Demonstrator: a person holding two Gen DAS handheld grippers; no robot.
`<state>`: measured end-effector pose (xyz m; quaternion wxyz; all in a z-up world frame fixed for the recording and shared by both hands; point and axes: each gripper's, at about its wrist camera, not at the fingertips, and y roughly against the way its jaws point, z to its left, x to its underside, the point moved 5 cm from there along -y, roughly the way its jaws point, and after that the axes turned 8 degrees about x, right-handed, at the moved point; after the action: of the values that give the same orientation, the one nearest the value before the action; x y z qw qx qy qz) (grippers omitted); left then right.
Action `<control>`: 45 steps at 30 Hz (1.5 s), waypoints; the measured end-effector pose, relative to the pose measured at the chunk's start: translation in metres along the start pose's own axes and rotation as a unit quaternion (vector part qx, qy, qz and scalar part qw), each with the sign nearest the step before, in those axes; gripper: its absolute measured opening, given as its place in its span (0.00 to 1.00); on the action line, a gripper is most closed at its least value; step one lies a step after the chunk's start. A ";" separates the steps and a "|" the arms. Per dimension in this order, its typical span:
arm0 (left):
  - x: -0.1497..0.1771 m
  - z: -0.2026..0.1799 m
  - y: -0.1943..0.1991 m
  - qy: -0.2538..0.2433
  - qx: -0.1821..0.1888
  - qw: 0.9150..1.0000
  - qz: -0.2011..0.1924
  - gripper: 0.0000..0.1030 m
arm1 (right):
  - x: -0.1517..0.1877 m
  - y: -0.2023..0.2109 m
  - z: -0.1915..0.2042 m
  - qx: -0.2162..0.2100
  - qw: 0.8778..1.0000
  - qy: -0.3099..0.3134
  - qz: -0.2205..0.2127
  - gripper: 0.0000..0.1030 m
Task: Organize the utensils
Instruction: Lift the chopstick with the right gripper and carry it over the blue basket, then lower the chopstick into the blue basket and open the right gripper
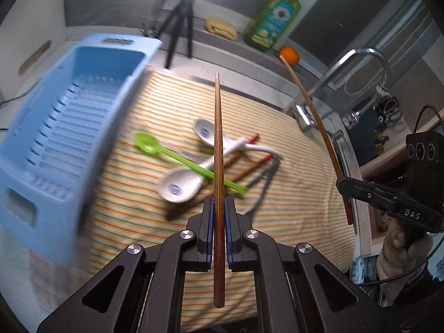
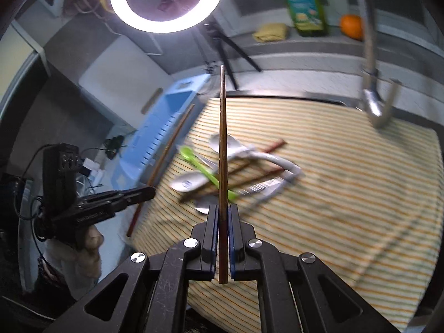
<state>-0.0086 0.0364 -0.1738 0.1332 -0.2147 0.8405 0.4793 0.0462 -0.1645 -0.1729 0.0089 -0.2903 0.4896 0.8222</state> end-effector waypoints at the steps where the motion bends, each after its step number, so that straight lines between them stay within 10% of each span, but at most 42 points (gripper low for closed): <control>1: -0.004 0.010 0.007 0.002 -0.006 1.000 -0.004 0.06 | -0.005 -0.004 0.011 -0.005 1.000 0.005 -0.004 0.06; 14: -0.065 0.130 0.038 -0.002 -0.062 0.998 -0.009 0.06 | -0.071 -0.118 0.142 -0.040 0.999 -0.025 0.013 0.06; 25: -0.087 0.180 0.017 -0.014 -0.087 0.996 0.015 0.06 | -0.081 -0.212 0.167 -0.004 0.995 -0.076 0.065 0.06; 45: -0.089 0.180 0.015 -0.011 -0.107 0.994 0.010 0.12 | -0.088 -0.195 0.157 0.011 0.999 -0.039 0.036 0.10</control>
<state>0.0648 0.2191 -0.2151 0.1138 -0.2141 0.7852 0.5698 0.1039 0.0873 -0.2307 0.0019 -0.2399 0.5075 0.8276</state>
